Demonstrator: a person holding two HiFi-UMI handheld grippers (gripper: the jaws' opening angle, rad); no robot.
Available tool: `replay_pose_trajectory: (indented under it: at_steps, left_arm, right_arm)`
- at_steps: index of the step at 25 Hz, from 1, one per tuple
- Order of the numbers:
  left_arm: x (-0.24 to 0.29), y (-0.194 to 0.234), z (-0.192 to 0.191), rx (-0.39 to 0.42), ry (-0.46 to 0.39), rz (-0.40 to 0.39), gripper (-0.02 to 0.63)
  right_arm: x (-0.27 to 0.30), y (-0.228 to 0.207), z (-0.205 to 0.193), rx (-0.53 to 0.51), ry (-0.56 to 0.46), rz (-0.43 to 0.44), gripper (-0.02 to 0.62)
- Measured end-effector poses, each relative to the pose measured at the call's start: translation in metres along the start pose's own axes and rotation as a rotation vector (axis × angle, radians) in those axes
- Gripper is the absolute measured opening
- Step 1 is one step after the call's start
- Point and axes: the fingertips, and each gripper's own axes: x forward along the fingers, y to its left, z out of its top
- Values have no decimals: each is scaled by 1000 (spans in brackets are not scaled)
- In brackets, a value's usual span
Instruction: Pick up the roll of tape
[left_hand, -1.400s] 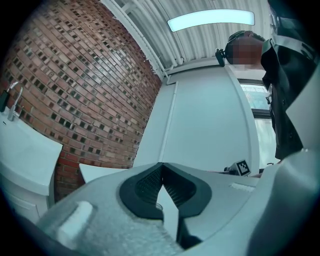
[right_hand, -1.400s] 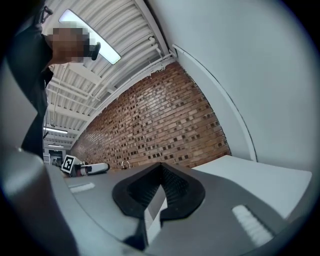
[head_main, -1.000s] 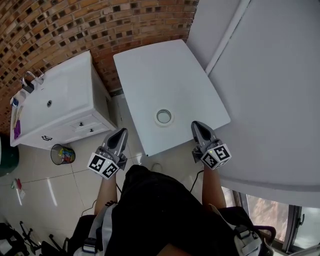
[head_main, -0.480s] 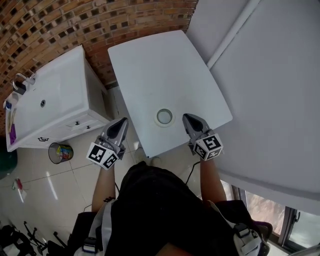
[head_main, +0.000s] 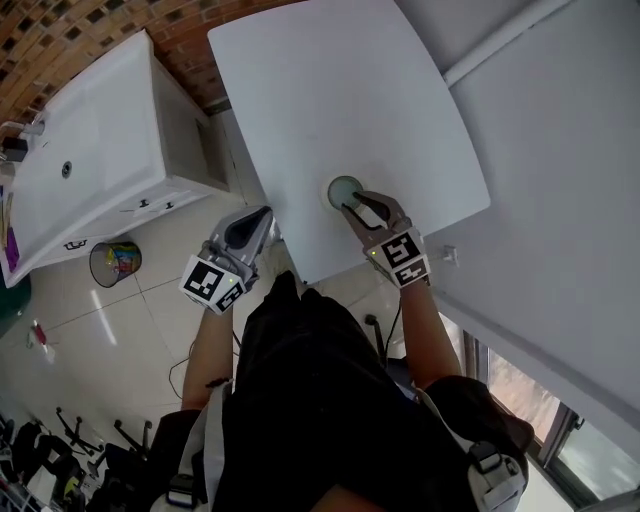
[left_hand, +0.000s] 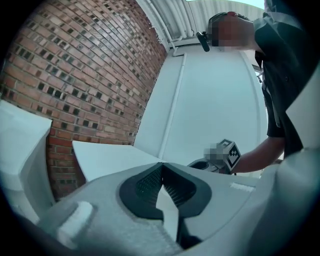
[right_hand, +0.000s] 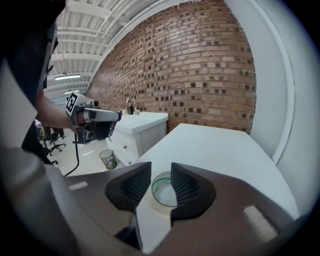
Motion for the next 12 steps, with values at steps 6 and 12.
replay_pose_trajectory:
  at_steps: [6,12]
  left_arm:
    - [-10,16,-10,-49,-6,29,2]
    - [-28,26,0,-83,-48,36,2]
  right_arm:
    - [39,27,-52,-300,365,106,172]
    - [67,34,-96,-331,706,196,196]
